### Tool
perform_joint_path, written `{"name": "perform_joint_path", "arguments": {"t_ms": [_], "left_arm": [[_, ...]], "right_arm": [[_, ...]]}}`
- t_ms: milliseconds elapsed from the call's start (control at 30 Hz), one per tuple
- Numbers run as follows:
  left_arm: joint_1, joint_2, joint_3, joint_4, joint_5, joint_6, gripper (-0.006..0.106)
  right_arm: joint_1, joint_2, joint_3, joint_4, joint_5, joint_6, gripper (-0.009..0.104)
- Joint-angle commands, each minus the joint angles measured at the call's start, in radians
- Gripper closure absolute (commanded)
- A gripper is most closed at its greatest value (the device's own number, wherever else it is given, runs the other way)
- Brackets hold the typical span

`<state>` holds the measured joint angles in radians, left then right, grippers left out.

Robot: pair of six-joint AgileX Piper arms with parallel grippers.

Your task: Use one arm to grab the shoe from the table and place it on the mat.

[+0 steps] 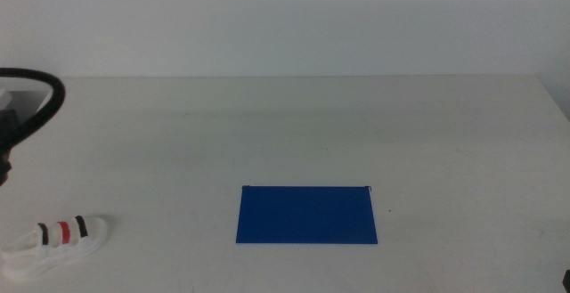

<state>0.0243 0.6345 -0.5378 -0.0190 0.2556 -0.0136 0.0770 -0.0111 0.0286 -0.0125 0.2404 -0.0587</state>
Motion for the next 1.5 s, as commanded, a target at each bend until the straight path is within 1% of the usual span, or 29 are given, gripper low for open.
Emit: {"name": "perform_joint_path", "arguments": {"t_ms": [0, 333, 500, 667, 767, 867, 1033, 1333, 1467], "left_arm": [[-0.001, 0.015, -0.038, -0.005, -0.073, -0.013, 0.013], [-0.001, 0.024, -0.044, -0.008, -0.023, -0.015, 0.013], [-0.001, 0.078, -0.142, -0.003, 0.153, 0.003, 0.013], [-0.001, 0.168, -0.242, -0.005, 0.262, 0.059, 0.013], [-0.001, 0.223, -0.304, -0.017, 0.312, 0.142, 0.013], [-0.001, 0.279, -0.383, -0.023, 0.416, 0.224, 0.013], [-0.001, 0.386, -0.525, -0.02, 0.612, 0.377, 0.013], [0.001, 0.582, -0.707, -0.004, 0.905, 0.624, 0.013], [0.048, 0.662, -0.768, -0.014, 1.014, 0.752, 0.013]], "right_arm": [[0.003, 0.004, 0.005, -0.011, -0.073, -0.01, 0.017], [0.003, 0.004, 0.005, -0.011, -0.073, -0.01, 0.017], [0.003, 0.004, 0.005, -0.011, -0.073, -0.01, 0.017], [0.003, 0.004, 0.005, -0.011, -0.073, -0.01, 0.017], [0.003, 0.004, 0.005, -0.011, -0.073, -0.01, 0.017], [0.003, 0.004, 0.005, -0.011, -0.073, -0.01, 0.017], [0.003, 0.004, 0.005, -0.011, -0.073, -0.01, 0.017], [0.003, 0.004, 0.005, -0.011, -0.073, -0.01, 0.017], [0.003, 0.004, 0.005, -0.011, -0.073, -0.01, 0.017]]}}
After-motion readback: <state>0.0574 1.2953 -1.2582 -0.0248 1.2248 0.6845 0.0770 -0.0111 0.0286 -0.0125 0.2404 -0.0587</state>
